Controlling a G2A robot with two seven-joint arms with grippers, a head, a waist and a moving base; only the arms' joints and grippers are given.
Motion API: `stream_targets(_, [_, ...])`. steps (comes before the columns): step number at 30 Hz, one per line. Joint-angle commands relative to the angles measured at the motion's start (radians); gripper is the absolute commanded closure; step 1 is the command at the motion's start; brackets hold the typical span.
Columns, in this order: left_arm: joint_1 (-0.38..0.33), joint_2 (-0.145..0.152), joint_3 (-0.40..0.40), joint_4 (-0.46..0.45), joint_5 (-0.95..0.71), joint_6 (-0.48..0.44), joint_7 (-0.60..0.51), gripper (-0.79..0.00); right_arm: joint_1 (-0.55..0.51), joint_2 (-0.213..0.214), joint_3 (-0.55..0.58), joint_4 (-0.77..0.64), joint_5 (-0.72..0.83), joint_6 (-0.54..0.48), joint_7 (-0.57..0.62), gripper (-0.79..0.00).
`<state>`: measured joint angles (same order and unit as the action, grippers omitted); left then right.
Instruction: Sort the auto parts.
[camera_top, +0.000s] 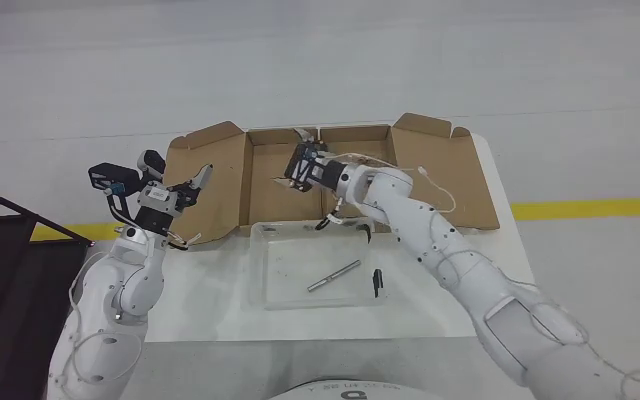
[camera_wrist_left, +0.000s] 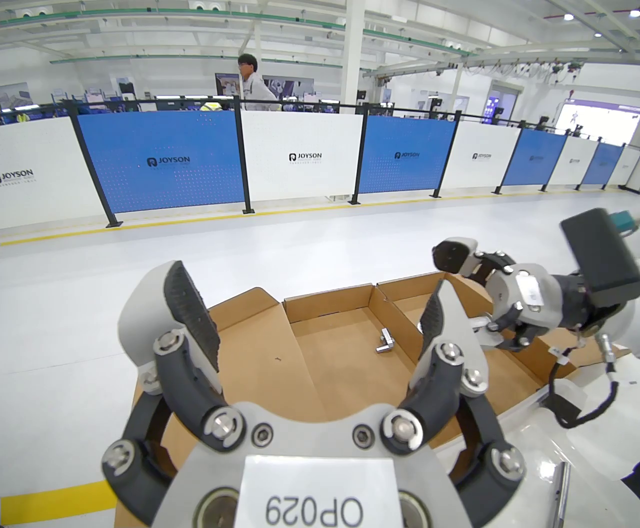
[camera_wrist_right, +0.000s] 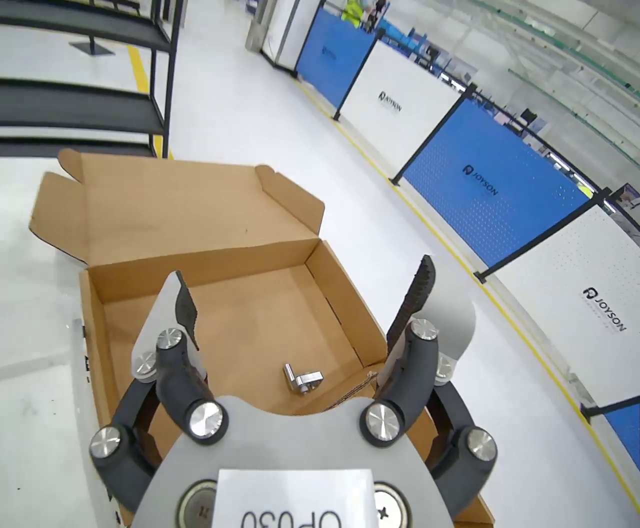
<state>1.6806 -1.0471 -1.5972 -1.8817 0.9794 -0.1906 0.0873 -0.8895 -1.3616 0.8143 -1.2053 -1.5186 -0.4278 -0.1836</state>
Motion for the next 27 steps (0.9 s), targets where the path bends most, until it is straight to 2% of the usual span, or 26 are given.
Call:
stream_targets(1, [0.0,0.0,0.0,0.0,0.0,0.0,0.0,-0.785,-0.038,0.024,0.056,-0.037,-0.007,-0.063,-0.073,-0.785])
stream_targets(6, [0.0,0.0,0.0,0.0,0.0,0.0,0.0,-0.785,-0.137,0.08,0.192,-0.124,-0.027,-0.218,-0.244,-0.76])
stream_targets(8, [0.0,0.0,0.0,0.0,0.0,0.0,0.0,-0.785,-0.169,0.098,0.238,-0.153,-0.031,-0.275,-0.304,-0.773])
stream_targets(13, [0.0,0.0,0.0,0.0,0.0,0.0,0.0,-0.785,-0.225,0.124,0.31,-0.197,0.014,-0.396,-0.429,-0.785])
stream_targets(27, [0.0,0.0,0.0,0.0,0.0,0.0,0.0,-0.785,-0.226,0.124,0.312,-0.198,0.024,-0.406,-0.436,-0.785])
